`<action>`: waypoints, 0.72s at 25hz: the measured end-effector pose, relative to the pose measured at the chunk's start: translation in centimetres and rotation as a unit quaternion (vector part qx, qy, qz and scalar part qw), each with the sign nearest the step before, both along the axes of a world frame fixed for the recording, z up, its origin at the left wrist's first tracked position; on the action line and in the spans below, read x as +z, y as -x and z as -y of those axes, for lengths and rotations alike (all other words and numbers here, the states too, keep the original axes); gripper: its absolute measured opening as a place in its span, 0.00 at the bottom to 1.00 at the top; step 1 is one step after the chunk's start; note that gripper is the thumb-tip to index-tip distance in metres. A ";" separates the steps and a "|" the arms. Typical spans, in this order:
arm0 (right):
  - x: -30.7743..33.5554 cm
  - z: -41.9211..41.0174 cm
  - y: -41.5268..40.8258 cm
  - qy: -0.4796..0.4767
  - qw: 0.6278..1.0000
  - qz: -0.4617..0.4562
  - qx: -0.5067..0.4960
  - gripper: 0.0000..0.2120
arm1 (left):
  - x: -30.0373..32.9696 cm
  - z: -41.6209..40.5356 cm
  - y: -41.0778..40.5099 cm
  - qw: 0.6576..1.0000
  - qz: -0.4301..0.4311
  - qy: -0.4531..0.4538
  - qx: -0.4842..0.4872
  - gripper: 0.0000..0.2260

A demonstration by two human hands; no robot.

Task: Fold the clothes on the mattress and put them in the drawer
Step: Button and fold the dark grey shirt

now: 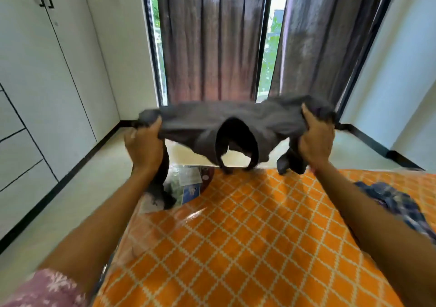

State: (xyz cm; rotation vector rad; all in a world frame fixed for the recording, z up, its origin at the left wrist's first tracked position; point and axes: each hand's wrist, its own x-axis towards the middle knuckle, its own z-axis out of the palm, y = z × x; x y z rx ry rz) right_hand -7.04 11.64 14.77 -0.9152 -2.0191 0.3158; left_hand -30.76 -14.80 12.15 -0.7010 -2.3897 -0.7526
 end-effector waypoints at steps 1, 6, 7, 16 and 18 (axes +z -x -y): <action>-3.2 1.9 -2.0 0.018 0.999 0.029 0.005 0.28 | -3.4 1.6 -2.0 1.000 0.027 0.010 0.000 0.22; -19.3 10.9 -12.2 0.144 0.980 0.135 -0.034 0.30 | -20.4 10.6 -12.5 0.985 0.135 0.107 -0.023 0.18; -22.1 12.1 -14.0 0.191 0.965 0.173 -0.044 0.30 | -22.8 12.1 -13.9 0.968 0.208 0.138 -0.028 0.22; -25.0 18.5 -15.4 0.596 0.716 -0.290 -0.218 0.26 | -22.3 9.5 -21.5 0.550 0.630 -0.523 0.165 0.26; -24.3 20.8 -13.3 0.719 0.625 -0.289 -0.095 0.16 | -21.8 7.5 -23.6 0.482 0.736 -0.457 0.130 0.23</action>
